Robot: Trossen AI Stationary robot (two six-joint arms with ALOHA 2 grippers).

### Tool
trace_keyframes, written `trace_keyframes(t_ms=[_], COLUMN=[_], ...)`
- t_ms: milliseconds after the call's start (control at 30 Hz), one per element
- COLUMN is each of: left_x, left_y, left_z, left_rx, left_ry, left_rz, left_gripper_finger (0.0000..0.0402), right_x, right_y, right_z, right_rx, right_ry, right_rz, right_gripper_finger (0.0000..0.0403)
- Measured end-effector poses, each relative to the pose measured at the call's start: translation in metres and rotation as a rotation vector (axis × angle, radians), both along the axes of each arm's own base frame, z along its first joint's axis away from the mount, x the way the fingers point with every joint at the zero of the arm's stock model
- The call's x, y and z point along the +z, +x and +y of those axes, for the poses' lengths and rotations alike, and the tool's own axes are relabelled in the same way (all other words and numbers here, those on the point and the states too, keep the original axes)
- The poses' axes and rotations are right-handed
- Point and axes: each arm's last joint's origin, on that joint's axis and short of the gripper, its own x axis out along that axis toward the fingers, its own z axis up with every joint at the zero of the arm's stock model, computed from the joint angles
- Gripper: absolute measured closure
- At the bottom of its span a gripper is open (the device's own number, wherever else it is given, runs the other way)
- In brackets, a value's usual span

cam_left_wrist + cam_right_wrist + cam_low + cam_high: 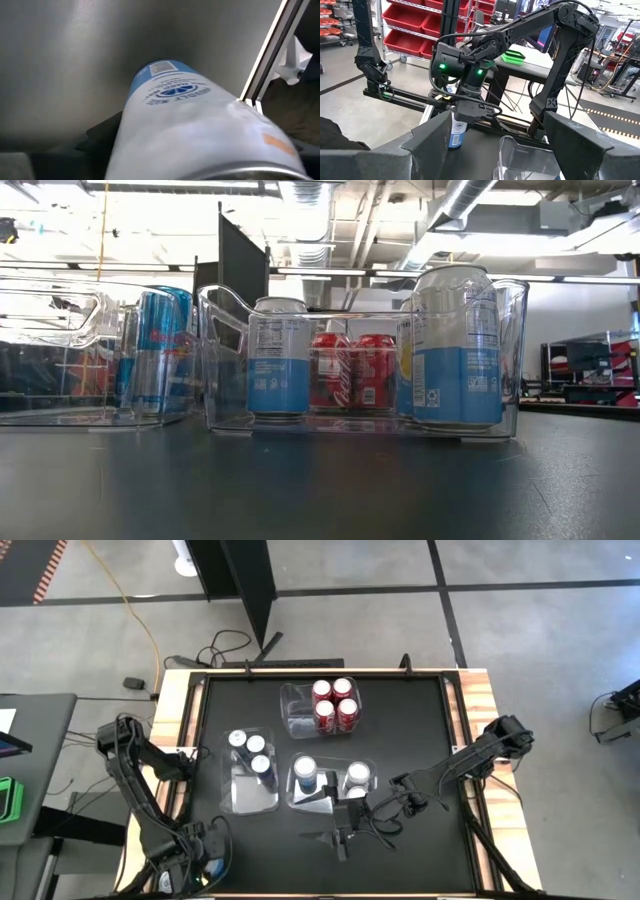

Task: Sort soda cans
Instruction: Put the blue-white soda can into the bottom transparent bin

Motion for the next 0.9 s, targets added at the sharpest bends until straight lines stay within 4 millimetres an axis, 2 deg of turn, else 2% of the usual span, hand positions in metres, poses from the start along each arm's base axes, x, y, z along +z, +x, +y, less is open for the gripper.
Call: trace_keyframes(t_ms=[67,233,400,600,800,900], left_x=[0.001,0.007,0.031,0.08,0.14,0.16], left_y=[0.0,0.006,0.015,0.037,0.079,0.102], left_z=[0.0,0.001,0.008,0.023,0.048,0.068], left_rx=[-0.018,-0.041,-0.033,-0.083,-0.151,-0.203], left_ry=[0.002,0.006,0.002,0.08,0.179,0.249], left_rz=[-0.003,0.011,0.003,-0.069,-0.372,-0.473], left_gripper_finger=[0.0101,0.0101,0.0101,0.0101,0.0101,0.0101], right_x=[0.0,0.0,0.0,0.011,0.036,0.048], right_y=[0.0,0.0,0.0,-0.01,-0.036,-0.053], right_z=[0.0,0.0,0.0,-0.001,0.004,0.009], right_rx=[0.0,0.0,0.0,-0.031,-0.076,-0.101], right_ry=[0.0,0.0,-0.003,-0.022,-0.061,-0.089], right_rz=[0.0,0.0,-0.001,-0.012,-0.05,-0.067], right_gripper_finger=[0.0071,0.0071,0.0071,0.0071,0.0071,0.0071])
